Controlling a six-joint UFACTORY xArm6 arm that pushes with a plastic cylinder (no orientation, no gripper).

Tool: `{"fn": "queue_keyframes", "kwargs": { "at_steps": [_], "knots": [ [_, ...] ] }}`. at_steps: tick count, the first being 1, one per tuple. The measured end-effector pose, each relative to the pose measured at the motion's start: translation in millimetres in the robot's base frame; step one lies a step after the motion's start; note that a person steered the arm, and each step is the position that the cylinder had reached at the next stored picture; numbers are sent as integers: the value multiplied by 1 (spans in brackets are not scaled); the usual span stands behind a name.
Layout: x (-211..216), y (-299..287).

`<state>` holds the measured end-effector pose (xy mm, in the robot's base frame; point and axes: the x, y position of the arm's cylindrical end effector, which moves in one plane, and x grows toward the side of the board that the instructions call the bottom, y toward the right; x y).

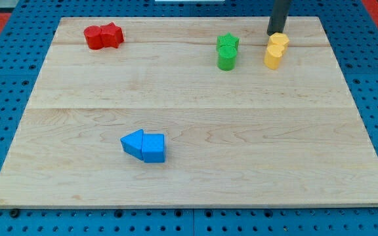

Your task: Slightly push the red blocks towards the bottom of the board

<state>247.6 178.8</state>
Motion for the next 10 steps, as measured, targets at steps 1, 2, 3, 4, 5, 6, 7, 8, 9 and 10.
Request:
{"fn": "queue_keyframes", "kwargs": {
  "at_steps": [1, 2, 3, 4, 5, 6, 7, 8, 9, 10],
  "knots": [
    [41, -20],
    [59, -34],
    [34, -32],
    [35, -50],
    [90, -66],
    [137, -84],
    [141, -182],
    [103, -285],
    [48, -346],
    [56, -361]
  ]
}}
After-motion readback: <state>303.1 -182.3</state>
